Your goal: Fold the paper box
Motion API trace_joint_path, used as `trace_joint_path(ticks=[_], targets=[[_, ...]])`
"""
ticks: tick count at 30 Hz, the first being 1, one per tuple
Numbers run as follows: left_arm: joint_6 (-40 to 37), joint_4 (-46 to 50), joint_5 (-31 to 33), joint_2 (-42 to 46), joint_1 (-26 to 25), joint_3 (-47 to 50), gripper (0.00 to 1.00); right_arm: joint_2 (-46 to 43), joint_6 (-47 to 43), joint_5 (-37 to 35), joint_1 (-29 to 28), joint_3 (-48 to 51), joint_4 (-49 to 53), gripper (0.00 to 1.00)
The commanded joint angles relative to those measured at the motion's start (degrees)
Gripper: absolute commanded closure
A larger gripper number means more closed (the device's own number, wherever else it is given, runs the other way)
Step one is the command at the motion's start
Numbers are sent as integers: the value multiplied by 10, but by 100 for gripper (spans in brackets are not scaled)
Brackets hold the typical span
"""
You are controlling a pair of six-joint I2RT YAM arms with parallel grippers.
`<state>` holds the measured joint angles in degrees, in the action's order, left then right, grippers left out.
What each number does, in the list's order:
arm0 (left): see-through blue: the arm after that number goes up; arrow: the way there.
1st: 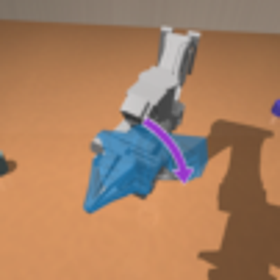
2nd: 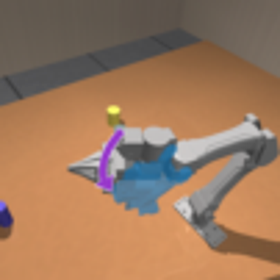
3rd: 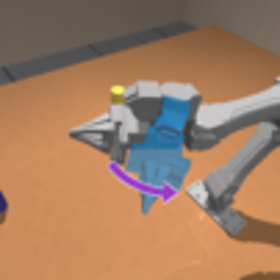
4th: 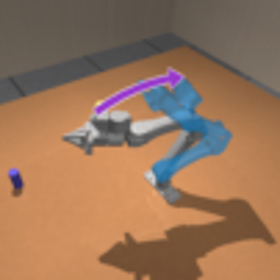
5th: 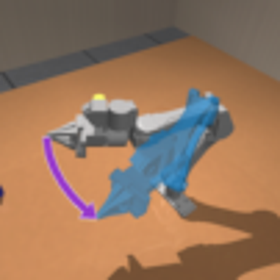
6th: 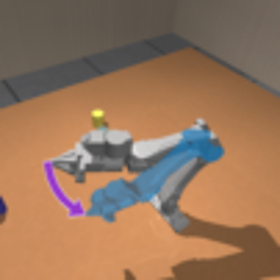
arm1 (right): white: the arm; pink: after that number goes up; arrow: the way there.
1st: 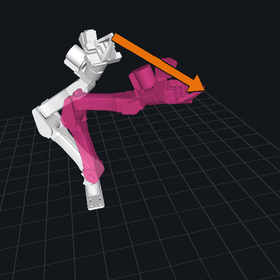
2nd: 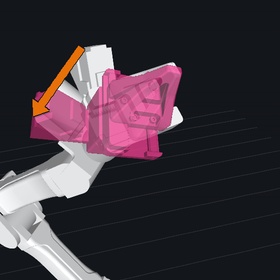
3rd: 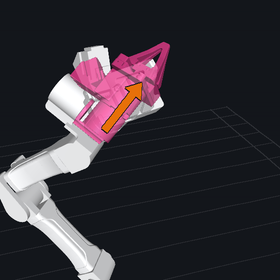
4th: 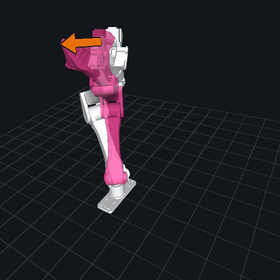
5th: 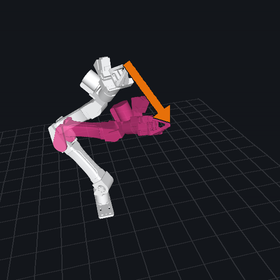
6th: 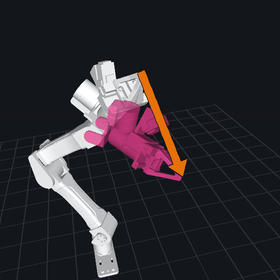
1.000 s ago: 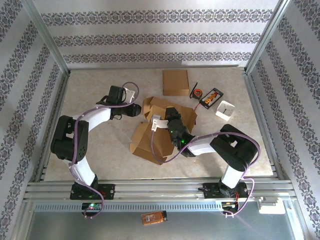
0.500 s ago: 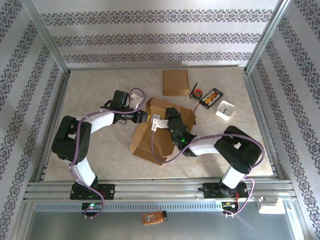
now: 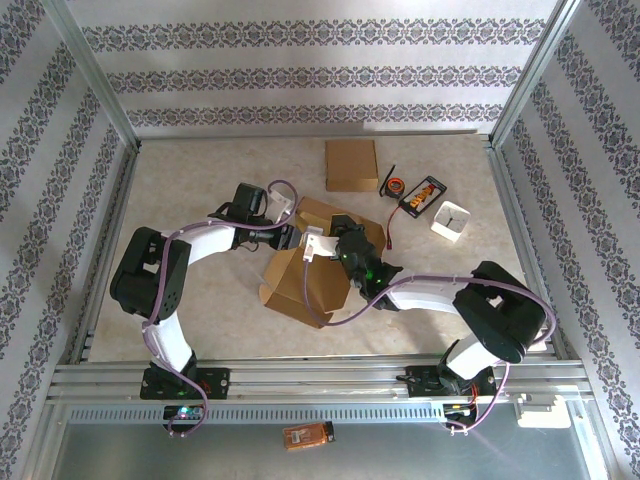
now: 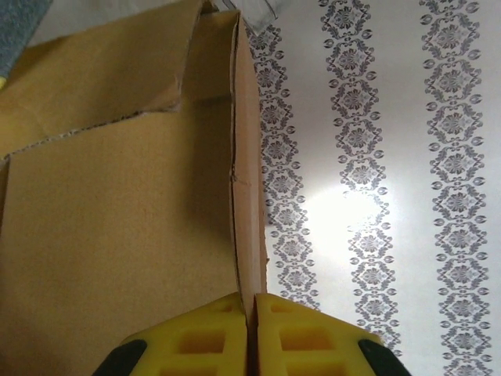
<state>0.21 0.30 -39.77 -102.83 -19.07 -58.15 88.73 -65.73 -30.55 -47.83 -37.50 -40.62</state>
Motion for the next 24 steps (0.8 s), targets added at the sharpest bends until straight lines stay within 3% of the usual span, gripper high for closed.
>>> trace_joint_path(ticks=[1,9,15,20,24], targets=[[-1,-67,1,-11,-23,-15,63,-11,45,39,3,-13,43,89],[-8,-216,58,-1,-43,30,55,-11,56,41,3,-13,65,89],[-36,-232,105,16,-44,32,55,-18,67,46,6,-11,75,89],[-35,-267,133,63,-45,81,36,-20,68,44,9,-11,79,89],[-53,-243,139,113,-44,117,29,-21,62,43,11,-10,80,89]])
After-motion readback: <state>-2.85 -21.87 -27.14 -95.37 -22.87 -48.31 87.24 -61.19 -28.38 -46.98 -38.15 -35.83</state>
